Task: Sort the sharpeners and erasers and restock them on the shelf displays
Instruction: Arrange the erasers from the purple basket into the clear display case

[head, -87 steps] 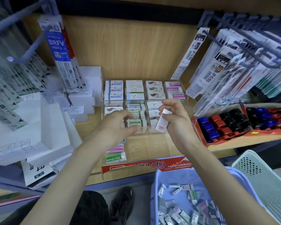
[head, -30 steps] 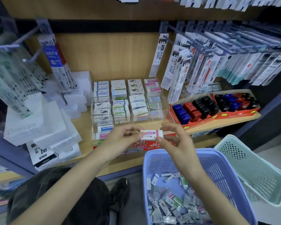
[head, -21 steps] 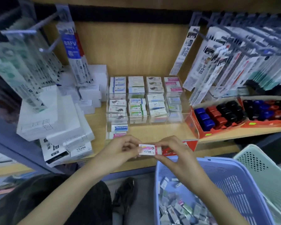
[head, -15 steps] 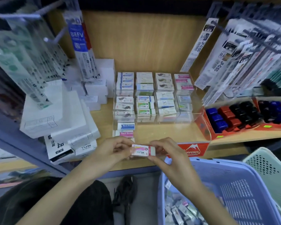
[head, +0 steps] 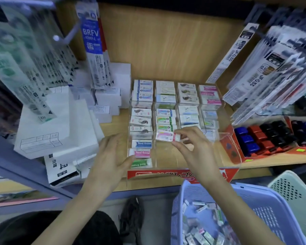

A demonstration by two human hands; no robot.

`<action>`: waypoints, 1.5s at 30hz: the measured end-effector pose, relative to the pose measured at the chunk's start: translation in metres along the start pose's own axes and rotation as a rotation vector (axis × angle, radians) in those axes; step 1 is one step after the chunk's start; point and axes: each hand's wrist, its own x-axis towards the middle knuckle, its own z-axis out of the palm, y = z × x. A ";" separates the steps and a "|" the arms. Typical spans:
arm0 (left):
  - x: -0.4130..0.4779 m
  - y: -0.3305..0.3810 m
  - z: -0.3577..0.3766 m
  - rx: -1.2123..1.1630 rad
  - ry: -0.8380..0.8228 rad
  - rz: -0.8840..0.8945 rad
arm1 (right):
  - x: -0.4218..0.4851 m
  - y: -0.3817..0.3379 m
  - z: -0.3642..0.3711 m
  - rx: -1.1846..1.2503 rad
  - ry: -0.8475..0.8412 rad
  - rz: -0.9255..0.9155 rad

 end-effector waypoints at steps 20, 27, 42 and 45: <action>-0.009 0.037 0.006 0.044 0.092 0.286 | 0.018 0.005 -0.013 -0.191 0.078 -0.032; -0.069 0.037 0.085 -0.067 -0.535 0.491 | -0.147 0.079 -0.087 -0.022 -0.080 0.355; -0.114 -0.004 0.245 0.222 -0.305 0.128 | -0.264 0.271 0.034 -0.101 -0.694 0.881; -0.114 -0.006 0.247 0.228 -0.259 0.108 | -0.258 0.290 0.059 -0.191 -0.754 0.825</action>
